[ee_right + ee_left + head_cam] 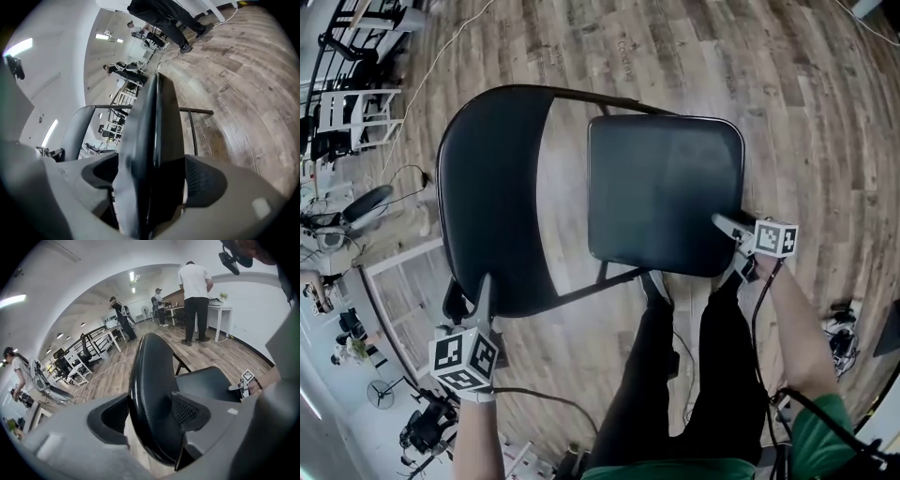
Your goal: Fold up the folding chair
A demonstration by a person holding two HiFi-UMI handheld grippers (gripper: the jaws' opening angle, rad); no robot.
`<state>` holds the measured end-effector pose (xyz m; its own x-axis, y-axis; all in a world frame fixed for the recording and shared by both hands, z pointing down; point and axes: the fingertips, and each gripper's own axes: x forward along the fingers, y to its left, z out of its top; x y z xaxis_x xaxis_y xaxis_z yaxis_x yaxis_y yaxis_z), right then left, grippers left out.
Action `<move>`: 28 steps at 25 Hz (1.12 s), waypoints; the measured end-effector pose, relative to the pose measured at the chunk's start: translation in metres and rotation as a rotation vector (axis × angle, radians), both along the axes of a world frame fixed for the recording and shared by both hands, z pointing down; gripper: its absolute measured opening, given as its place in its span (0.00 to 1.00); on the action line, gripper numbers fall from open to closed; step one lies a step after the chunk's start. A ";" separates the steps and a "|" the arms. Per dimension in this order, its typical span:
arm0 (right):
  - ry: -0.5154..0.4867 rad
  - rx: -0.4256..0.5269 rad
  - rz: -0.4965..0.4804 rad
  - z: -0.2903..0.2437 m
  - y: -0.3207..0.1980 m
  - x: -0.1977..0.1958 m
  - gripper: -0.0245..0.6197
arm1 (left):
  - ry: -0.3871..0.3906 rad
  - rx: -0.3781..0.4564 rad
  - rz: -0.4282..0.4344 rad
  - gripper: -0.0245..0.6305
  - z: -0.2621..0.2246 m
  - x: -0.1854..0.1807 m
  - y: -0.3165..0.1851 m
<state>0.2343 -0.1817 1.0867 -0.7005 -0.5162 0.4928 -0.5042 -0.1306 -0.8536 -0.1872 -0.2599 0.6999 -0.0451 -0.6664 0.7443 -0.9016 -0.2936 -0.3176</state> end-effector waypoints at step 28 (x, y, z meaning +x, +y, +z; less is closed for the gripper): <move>-0.090 0.004 0.009 -0.163 -0.025 -0.094 0.64 | 0.153 0.114 -0.074 0.38 -0.102 -0.045 -0.008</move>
<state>0.1401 -0.2072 0.9240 -0.7373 -0.5248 0.4255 -0.4239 -0.1311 -0.8962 -0.2326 -0.2674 0.5978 0.0107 -0.7459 0.6660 -0.9597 -0.1946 -0.2025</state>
